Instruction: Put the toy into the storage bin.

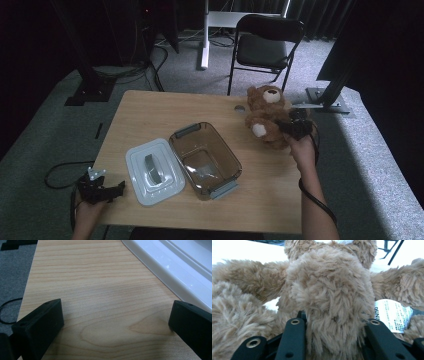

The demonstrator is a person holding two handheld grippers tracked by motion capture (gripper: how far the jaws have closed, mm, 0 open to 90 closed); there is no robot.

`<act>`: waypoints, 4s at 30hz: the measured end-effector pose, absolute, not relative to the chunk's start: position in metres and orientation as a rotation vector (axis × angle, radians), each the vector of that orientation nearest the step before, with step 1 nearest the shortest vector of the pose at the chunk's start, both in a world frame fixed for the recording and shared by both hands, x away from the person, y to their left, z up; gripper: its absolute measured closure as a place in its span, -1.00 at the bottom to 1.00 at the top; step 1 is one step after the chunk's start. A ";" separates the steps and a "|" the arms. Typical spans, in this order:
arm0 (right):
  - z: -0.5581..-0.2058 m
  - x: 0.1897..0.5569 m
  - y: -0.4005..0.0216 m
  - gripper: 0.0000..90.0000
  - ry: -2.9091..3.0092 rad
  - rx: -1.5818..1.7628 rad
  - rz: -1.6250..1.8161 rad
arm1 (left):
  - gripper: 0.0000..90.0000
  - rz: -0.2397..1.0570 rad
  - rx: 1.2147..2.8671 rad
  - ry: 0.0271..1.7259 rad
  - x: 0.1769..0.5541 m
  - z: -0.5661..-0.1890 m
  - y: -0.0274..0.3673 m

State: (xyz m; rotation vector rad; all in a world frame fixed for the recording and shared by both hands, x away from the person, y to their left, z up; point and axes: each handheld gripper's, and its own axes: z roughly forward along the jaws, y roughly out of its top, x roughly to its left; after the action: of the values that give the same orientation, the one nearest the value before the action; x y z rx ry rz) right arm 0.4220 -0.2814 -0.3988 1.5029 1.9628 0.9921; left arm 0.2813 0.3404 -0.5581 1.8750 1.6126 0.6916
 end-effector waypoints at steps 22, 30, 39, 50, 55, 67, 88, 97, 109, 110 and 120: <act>-0.334 0.345 -0.196 0.47 2.120 1.111 1.240 | -0.99 0.691 1.875 1.613 0.281 -0.558 0.340; -0.338 0.332 -0.154 0.46 2.237 1.000 1.246 | -0.99 0.691 1.875 1.612 0.281 -0.558 0.340; -0.365 0.325 -0.127 0.44 2.333 0.987 1.259 | -0.99 0.692 1.874 1.614 0.281 -0.558 0.340; -0.419 0.319 -0.107 0.37 2.410 1.021 1.155 | -0.99 0.695 1.870 1.618 0.281 -0.558 0.340; -0.431 0.317 -0.099 0.27 2.417 1.007 1.095 | -0.99 0.694 1.874 1.620 0.280 -0.558 0.339; -0.388 0.312 -0.102 -0.39 2.324 0.991 1.236 | -0.99 0.695 1.866 1.621 0.280 -0.558 0.339; -0.336 0.386 -0.050 -0.60 2.292 1.064 1.323 | -0.99 0.694 1.870 1.619 0.280 -0.558 0.339; -0.371 0.410 -0.031 -0.47 2.420 1.096 1.193 | -0.99 0.692 1.875 1.613 0.280 -0.558 0.339; -0.410 0.405 -0.024 -0.38 2.518 1.093 1.061 | -0.99 0.692 1.874 1.614 0.280 -0.558 0.339; -0.415 0.407 -0.020 -0.38 2.533 1.102 1.030 | -0.99 0.692 1.874 1.614 0.280 -0.558 0.339; -0.454 0.421 0.005 -0.33 2.640 1.179 0.793 | -0.99 0.691 1.876 1.612 0.280 -0.558 0.339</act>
State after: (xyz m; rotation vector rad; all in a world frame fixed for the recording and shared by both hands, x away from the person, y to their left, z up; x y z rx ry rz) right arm 0.4206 0.0045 -0.4542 1.1793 2.6403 0.7927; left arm 0.2797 0.3387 -0.5582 1.8763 1.6116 0.6914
